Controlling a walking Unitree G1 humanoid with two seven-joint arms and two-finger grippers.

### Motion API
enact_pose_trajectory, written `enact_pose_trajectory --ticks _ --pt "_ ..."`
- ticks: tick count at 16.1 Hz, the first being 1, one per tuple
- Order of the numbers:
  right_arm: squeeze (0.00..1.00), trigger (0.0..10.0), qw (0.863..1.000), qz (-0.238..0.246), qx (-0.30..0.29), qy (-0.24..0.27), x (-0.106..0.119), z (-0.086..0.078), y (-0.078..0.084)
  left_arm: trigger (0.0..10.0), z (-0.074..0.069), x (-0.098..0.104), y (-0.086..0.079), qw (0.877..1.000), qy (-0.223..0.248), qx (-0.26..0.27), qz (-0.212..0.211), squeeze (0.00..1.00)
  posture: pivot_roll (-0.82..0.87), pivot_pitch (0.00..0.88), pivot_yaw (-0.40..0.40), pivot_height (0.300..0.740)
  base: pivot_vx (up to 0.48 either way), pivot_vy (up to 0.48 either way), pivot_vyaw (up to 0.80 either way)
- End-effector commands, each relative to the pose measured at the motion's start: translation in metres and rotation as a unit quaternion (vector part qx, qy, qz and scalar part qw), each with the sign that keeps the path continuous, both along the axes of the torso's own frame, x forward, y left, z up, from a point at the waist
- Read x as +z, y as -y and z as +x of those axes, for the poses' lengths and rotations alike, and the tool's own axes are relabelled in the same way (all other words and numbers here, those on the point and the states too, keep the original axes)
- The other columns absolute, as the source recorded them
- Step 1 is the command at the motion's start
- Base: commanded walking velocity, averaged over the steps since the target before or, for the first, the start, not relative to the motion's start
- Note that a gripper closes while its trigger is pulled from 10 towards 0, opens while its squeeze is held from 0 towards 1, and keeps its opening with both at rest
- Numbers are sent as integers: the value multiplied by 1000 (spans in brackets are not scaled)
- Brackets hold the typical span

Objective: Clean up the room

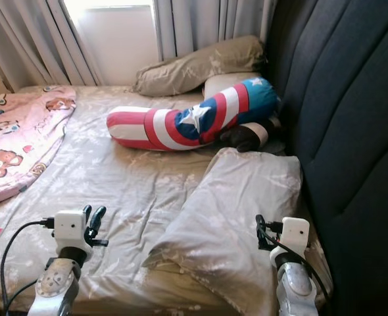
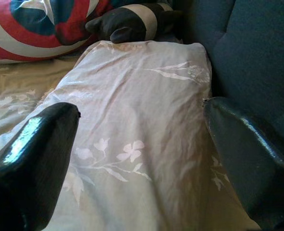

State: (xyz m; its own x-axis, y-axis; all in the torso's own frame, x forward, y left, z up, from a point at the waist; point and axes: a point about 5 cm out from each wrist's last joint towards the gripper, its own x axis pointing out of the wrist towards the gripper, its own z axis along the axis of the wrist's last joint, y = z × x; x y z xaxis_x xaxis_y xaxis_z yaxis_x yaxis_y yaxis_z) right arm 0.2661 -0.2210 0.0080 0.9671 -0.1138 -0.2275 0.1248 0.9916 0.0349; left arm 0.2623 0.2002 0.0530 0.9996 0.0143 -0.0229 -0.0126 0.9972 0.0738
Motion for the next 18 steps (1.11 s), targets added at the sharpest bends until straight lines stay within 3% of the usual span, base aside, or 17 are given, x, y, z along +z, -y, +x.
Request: enact_pose_trajectory --ticks 1,18 --pt "0 10000 1000 4 1 3 1 2 -1 10000 1 2 1 1000 3 -1 -3 0 -5 0 22 675 0 0 0" --pt "0 10000 1000 1 2 0 0 3 -2 10000 0 1 -1 1000 -4 -3 -4 0 3 0 16 661 0 0 0"
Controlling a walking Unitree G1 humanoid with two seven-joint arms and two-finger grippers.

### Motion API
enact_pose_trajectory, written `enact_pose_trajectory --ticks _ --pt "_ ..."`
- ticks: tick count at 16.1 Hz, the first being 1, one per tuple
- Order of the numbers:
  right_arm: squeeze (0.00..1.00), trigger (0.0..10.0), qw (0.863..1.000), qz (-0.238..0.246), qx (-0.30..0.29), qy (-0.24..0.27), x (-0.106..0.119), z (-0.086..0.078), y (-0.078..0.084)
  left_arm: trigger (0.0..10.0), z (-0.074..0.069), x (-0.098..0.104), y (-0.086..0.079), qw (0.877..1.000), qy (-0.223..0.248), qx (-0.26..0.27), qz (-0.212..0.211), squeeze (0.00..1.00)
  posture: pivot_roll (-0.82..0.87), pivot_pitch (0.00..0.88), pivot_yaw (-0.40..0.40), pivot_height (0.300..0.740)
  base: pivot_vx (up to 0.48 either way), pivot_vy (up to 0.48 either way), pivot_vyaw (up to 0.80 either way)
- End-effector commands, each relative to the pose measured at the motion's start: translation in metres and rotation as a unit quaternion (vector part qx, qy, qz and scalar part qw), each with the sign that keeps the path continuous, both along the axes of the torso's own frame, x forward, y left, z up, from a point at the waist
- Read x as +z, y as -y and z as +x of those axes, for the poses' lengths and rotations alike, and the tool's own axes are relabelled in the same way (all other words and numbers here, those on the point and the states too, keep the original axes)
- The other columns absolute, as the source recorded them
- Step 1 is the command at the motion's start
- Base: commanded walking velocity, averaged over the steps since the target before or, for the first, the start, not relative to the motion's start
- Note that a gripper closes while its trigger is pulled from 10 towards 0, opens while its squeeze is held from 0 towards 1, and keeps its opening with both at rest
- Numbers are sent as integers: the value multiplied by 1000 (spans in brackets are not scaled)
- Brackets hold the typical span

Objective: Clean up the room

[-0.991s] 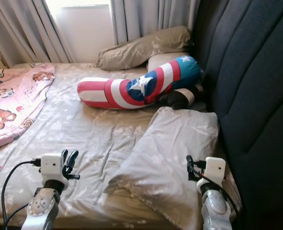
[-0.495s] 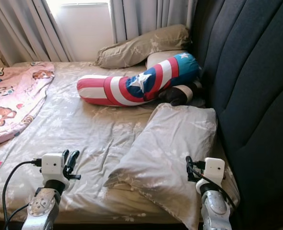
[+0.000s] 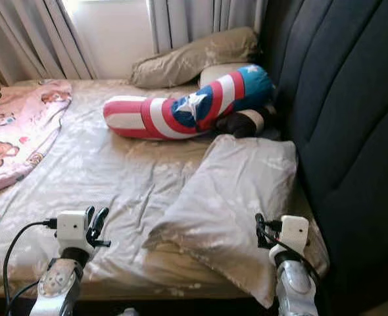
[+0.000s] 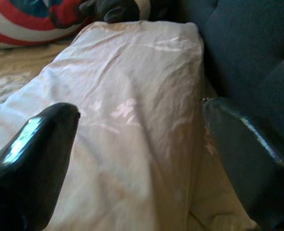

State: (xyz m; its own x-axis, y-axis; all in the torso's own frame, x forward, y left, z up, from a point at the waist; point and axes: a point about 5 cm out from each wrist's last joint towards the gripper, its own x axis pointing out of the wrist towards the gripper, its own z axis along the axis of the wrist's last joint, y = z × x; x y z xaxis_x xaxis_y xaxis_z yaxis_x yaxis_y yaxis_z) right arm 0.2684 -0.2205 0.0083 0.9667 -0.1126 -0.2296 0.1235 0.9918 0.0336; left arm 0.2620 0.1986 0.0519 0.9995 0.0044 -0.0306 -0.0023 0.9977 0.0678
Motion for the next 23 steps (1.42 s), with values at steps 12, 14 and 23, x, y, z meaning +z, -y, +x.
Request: enact_pose_trajectory --ticks 12,14,23 --pt "0 10000 1000 2 -6 -8 -1 2 -1 10000 1 2 -2 1000 -6 -4 1 0 10 0 15 661 177 0 -125" --pt "0 10000 1000 3 -1 -6 -1 3 -2 10000 0 2 -2 1000 -6 -2 3 0 10 0 15 661 322 0 0" --pt "0 10000 996 33 82 -21 -6 1 -18 10000 0 3 -3 1000 -4 -1 5 0 5 0 23 661 141 0 356"
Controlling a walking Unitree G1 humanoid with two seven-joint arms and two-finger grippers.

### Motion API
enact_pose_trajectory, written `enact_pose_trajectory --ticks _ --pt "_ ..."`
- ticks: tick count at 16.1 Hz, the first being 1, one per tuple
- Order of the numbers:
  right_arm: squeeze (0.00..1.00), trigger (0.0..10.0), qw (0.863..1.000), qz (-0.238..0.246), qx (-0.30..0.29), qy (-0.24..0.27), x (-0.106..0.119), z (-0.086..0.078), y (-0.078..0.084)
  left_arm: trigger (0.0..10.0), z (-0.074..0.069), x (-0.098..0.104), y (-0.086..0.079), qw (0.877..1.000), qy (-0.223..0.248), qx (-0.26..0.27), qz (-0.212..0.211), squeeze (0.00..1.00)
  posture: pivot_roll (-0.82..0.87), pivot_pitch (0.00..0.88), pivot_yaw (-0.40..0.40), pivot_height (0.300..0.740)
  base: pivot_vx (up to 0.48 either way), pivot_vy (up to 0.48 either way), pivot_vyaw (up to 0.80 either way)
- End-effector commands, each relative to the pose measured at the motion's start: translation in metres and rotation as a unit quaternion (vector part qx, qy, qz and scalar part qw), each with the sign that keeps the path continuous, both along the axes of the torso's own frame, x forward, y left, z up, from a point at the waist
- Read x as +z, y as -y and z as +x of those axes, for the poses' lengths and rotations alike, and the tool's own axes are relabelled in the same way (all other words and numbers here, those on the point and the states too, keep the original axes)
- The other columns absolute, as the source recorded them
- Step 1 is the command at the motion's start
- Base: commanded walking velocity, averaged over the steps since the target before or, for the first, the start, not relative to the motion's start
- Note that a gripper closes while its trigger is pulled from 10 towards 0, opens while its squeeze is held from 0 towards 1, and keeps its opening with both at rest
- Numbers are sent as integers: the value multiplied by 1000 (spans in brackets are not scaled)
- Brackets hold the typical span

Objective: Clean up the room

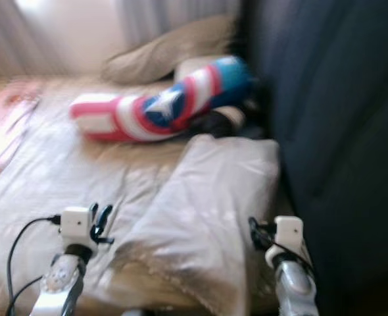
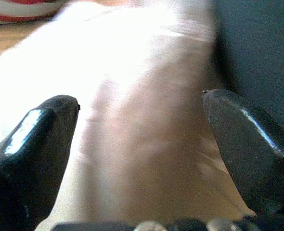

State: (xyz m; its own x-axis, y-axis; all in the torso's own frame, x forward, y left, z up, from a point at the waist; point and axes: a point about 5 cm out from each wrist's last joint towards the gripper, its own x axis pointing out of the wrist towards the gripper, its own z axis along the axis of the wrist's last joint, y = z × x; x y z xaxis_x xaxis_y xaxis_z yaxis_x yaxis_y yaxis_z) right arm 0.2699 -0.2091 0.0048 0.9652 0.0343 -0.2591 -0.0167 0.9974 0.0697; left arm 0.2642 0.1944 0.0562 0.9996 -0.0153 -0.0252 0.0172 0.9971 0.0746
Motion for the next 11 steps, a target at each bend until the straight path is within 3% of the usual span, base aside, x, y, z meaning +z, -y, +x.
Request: enact_pose_trajectory --ticks 1,3,5,6,7,11 --pt "0 10000 1000 14 13 -8 -2 0 -6 10000 -3 -1 -7 1000 -6 9 1 0 5 0 23 661 0 0 0" --pt "0 10000 999 26 35 -21 -4 0 -10 10000 -3 0 -6 1000 -7 4 4 0 4 0 30 661 0 0 0" --pt "0 10000 999 1 21 -40 -7 1 -6 10000 -5 0 -8 1000 -11 -3 8 0 9 0 44 661 0 0 0" --pt "749 10000 998 -10 -6 -66 -11 0 -2 10000 -5 1 -9 1000 -12 -6 12 0 19 0 50 661 0 0 0" --pt "1000 10000 996 0 -30 -82 -14 0 0 10000 -5 2 -11 1000 -13 -9 16 0 30 0 57 661 0 0 0" --pt "1000 10000 985 88 -101 -110 -16 9 -6 10000 -1 15 -17 999 -8 -30 38 0 42 0 106 661 0 0 0"
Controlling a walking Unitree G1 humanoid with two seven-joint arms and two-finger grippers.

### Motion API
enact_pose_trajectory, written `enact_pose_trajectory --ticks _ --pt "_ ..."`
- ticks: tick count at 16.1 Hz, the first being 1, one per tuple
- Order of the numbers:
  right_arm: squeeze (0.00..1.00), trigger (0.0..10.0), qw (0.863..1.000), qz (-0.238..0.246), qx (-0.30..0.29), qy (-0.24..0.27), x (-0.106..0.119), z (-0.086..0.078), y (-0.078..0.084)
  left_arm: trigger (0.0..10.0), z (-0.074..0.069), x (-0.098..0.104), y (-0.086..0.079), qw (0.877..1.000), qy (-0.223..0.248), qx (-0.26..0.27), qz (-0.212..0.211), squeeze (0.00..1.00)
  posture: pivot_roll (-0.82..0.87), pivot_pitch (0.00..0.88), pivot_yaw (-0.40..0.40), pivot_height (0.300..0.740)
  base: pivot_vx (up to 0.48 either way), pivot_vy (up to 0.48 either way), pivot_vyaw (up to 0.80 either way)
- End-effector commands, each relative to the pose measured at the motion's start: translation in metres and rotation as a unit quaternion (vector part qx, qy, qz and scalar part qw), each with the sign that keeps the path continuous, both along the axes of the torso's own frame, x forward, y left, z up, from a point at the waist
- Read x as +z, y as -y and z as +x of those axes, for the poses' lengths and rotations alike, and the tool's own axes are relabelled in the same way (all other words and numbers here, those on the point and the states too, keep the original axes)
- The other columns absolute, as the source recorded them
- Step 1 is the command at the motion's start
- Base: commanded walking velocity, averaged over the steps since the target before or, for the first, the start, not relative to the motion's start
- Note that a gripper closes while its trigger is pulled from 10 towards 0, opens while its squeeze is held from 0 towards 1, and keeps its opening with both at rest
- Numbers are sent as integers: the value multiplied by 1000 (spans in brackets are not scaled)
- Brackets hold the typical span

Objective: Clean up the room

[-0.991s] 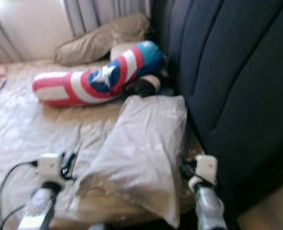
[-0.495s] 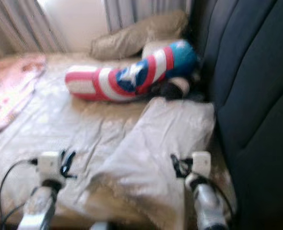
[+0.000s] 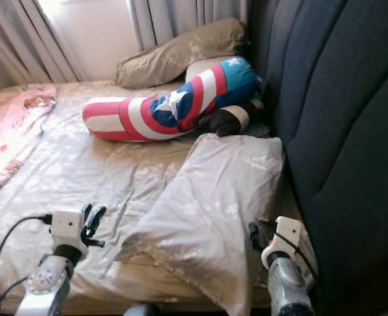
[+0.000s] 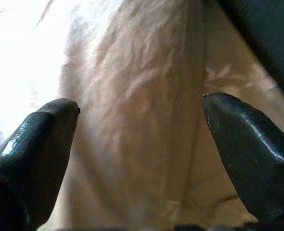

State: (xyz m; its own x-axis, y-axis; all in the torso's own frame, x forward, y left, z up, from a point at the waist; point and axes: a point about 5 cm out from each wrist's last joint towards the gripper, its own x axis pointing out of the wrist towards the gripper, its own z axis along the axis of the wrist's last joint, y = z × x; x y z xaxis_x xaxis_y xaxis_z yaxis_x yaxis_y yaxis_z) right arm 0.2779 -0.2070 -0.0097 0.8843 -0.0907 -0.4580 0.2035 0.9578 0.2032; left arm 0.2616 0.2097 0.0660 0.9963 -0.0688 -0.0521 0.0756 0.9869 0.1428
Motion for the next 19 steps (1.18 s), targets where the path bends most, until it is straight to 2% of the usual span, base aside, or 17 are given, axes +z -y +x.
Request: enact_pose_trajectory --ticks 1,5,6,8,10,11,12,15,16,19 --pt "1000 10000 1000 25 -12 -15 -3 1 -5 10000 4 8 -2 1000 7 -7 7 0 48 0 109 661 0 0 0" --pt "1000 10000 998 58 -8 -12 1 7 -6 10000 11 22 -7 1000 24 -8 12 0 55 0 121 661 0 0 0" --pt "1000 10000 999 20 -6 -43 -4 2 1 10000 13 19 -7 1000 19 -5 10 0 41 0 126 661 0 0 0" --pt "1000 10000 998 29 -13 -48 -5 1 3 10000 14 19 -4 1000 18 -7 9 0 36 0 120 661 0 0 0" --pt "1000 10000 995 29 27 -96 -13 -6 0 10000 22 22 1 1000 22 -8 5 0 27 0 111 661 0 0 0" --pt "604 10000 993 31 45 -102 -14 -7 -2 10000 26 22 3 1000 25 -5 3 0 17 0 108 661 0 0 0" --pt "0 10000 993 36 46 -102 -14 -6 -3 10000 28 23 4 1000 26 -6 2 0 9 0 104 661 0 0 0" --pt "0 10000 990 62 68 -103 -15 -6 -10 10000 29 22 5 1000 28 -6 0 0 -4 0 107 661 0 0 0" --pt "0 10000 984 62 86 -141 -25 -17 -16 10000 25 20 2 1000 24 -6 3 0 -2 0 112 661 0 0 0" --pt "0 10000 982 75 85 -149 -29 -22 -19 10000 22 23 -1 1000 27 -6 7 0 25 0 117 661 0 0 0"
